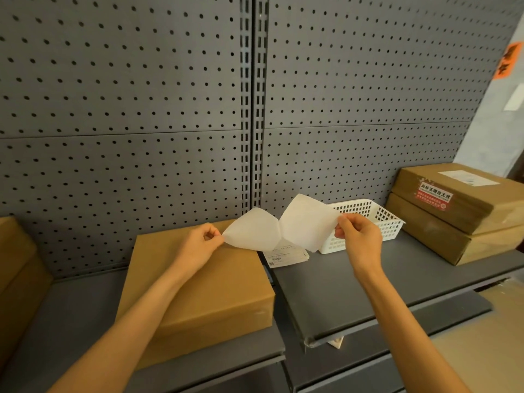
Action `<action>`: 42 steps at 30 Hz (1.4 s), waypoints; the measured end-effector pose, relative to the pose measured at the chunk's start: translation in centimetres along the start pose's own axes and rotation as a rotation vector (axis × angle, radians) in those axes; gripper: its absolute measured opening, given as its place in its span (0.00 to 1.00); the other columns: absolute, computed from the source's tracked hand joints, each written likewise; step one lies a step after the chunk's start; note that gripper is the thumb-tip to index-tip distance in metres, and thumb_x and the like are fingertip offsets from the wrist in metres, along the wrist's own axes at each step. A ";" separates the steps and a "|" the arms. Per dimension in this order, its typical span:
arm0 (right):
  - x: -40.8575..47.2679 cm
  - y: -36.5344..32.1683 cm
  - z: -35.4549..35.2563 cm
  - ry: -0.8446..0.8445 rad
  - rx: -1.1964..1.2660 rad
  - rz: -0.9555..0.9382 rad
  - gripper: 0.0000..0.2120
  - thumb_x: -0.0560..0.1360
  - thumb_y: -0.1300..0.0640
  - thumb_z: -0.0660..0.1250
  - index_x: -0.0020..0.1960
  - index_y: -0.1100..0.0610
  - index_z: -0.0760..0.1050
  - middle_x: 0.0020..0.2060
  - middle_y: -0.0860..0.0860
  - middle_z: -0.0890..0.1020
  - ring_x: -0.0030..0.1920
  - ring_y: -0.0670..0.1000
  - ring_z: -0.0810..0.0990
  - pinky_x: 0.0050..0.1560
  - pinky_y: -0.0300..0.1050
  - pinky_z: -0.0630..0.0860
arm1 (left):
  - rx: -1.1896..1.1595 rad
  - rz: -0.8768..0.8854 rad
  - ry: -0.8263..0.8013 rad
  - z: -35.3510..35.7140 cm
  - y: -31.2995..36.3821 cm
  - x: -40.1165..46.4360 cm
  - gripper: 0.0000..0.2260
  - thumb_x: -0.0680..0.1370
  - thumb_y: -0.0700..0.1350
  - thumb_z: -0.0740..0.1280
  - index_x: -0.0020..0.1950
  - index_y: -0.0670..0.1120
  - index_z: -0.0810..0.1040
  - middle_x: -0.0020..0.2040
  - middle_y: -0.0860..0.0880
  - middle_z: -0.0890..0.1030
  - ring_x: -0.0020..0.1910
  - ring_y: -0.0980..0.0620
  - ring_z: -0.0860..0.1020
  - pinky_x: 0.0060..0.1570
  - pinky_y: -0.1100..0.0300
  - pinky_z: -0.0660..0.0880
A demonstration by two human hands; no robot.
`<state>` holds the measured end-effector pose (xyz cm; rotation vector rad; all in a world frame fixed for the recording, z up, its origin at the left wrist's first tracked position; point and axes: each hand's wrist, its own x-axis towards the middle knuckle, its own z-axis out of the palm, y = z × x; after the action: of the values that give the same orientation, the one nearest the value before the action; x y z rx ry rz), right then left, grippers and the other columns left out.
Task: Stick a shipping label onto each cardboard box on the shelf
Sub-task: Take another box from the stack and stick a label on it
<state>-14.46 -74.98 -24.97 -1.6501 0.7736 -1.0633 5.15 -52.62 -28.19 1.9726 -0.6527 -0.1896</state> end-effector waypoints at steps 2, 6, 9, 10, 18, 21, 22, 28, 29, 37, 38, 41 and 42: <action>-0.1 0.1 -0.2 0.007 0.002 -0.003 0.09 0.77 0.61 0.63 0.41 0.53 0.78 0.34 0.53 0.80 0.38 0.50 0.78 0.44 0.44 0.75 | 0.004 -0.004 -0.003 -0.1 0.0 0.0 0.06 0.74 0.41 0.66 0.37 0.48 0.74 0.40 0.45 0.80 0.39 0.50 0.75 0.45 0.52 0.71; -0.2 0.6 -0.5 0.013 -0.004 0.007 0.08 0.77 0.61 0.63 0.41 0.54 0.78 0.35 0.53 0.80 0.39 0.51 0.78 0.43 0.43 0.75 | 0.002 -0.005 -0.004 -0.1 0.0 -0.1 0.05 0.74 0.41 0.66 0.38 0.46 0.74 0.40 0.43 0.80 0.39 0.50 0.74 0.45 0.54 0.70; -0.3 1.0 -0.7 0.015 -0.018 0.016 0.07 0.78 0.60 0.63 0.43 0.56 0.78 0.36 0.53 0.81 0.40 0.52 0.79 0.42 0.40 0.74 | 0.002 -0.004 -0.008 0.0 -0.1 0.0 0.06 0.74 0.40 0.66 0.38 0.46 0.74 0.39 0.45 0.79 0.39 0.50 0.74 0.44 0.55 0.69; -0.4 1.1 -0.8 0.017 -0.019 0.022 0.07 0.78 0.60 0.63 0.44 0.56 0.78 0.36 0.53 0.81 0.40 0.52 0.79 0.42 0.39 0.74 | 0.002 -0.004 -0.010 0.0 -0.1 0.0 0.06 0.74 0.40 0.66 0.38 0.46 0.73 0.39 0.45 0.78 0.39 0.50 0.74 0.44 0.55 0.69; -0.8 1.3 -1.6 0.032 -0.029 0.043 0.07 0.77 0.60 0.63 0.44 0.56 0.78 0.38 0.49 0.81 0.42 0.53 0.79 0.48 0.46 0.77 | 0.001 0.005 -0.023 0.1 0.0 0.0 0.07 0.75 0.39 0.65 0.38 0.44 0.70 0.38 0.44 0.75 0.38 0.50 0.70 0.40 0.58 0.66; -1.0 1.4 -1.8 0.026 -0.032 0.047 0.06 0.77 0.61 0.63 0.46 0.58 0.79 0.39 0.45 0.80 0.46 0.55 0.80 0.50 0.48 0.78 | 0.020 0.002 -0.011 0.1 -0.1 0.1 0.07 0.75 0.38 0.66 0.38 0.44 0.71 0.38 0.43 0.76 0.38 0.49 0.71 0.40 0.57 0.67; -1.1 1.5 -1.8 0.023 -0.037 0.047 0.06 0.78 0.61 0.63 0.46 0.58 0.79 0.38 0.43 0.79 0.47 0.55 0.80 0.50 0.48 0.79 | 0.022 0.006 -0.007 0.1 -0.2 0.1 0.07 0.74 0.38 0.66 0.38 0.44 0.70 0.39 0.43 0.76 0.39 0.49 0.72 0.41 0.55 0.68; -1.4 1.4 -2.3 0.018 -0.078 0.023 0.08 0.77 0.60 0.63 0.41 0.54 0.77 0.36 0.51 0.81 0.42 0.52 0.80 0.40 0.39 0.75 | 0.004 0.056 -0.018 0.1 0.4 -0.1 0.08 0.75 0.35 0.67 0.37 0.44 0.72 0.40 0.42 0.78 0.41 0.48 0.75 0.45 0.53 0.71; -1.4 1.4 -2.4 0.015 -0.081 0.021 0.07 0.77 0.61 0.63 0.42 0.56 0.78 0.37 0.52 0.81 0.42 0.52 0.79 0.38 0.38 0.74 | 0.001 0.067 -0.023 0.2 0.7 -0.2 0.08 0.75 0.35 0.66 0.37 0.43 0.72 0.40 0.43 0.78 0.40 0.49 0.74 0.45 0.55 0.71; -0.8 1.8 -4.4 -0.084 -0.135 0.038 0.07 0.77 0.61 0.64 0.43 0.60 0.79 0.42 0.55 0.82 0.44 0.53 0.79 0.42 0.42 0.76 | 0.003 0.219 -0.038 2.5 4.7 1.4 0.07 0.74 0.34 0.67 0.37 0.41 0.74 0.40 0.45 0.80 0.38 0.51 0.76 0.42 0.59 0.73; -0.7 1.9 -4.8 -0.093 -0.150 0.035 0.08 0.77 0.61 0.64 0.42 0.60 0.79 0.40 0.55 0.82 0.43 0.53 0.79 0.41 0.42 0.75 | 0.007 0.228 -0.046 3.2 5.4 2.0 0.07 0.74 0.34 0.68 0.37 0.41 0.74 0.40 0.45 0.80 0.39 0.51 0.76 0.42 0.57 0.73; -0.5 2.3 -5.8 -0.108 -0.206 0.035 0.09 0.76 0.62 0.64 0.40 0.61 0.80 0.34 0.54 0.81 0.38 0.53 0.79 0.38 0.41 0.74 | 0.011 0.252 -0.081 5.7 7.5 3.8 0.05 0.74 0.35 0.68 0.38 0.40 0.75 0.41 0.44 0.81 0.39 0.50 0.77 0.43 0.55 0.74; -0.5 2.6 -6.1 -0.109 -0.221 0.036 0.09 0.76 0.62 0.64 0.40 0.63 0.80 0.33 0.54 0.81 0.37 0.54 0.79 0.39 0.43 0.75 | 0.007 0.258 -0.096 6.7 8.2 4.3 0.05 0.74 0.34 0.68 0.39 0.39 0.75 0.41 0.44 0.81 0.39 0.50 0.76 0.44 0.56 0.74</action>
<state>-20.17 -77.77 -26.82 -1.8570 0.8700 -0.8799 3.08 -62.94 -23.68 1.8737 -0.9641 -0.1243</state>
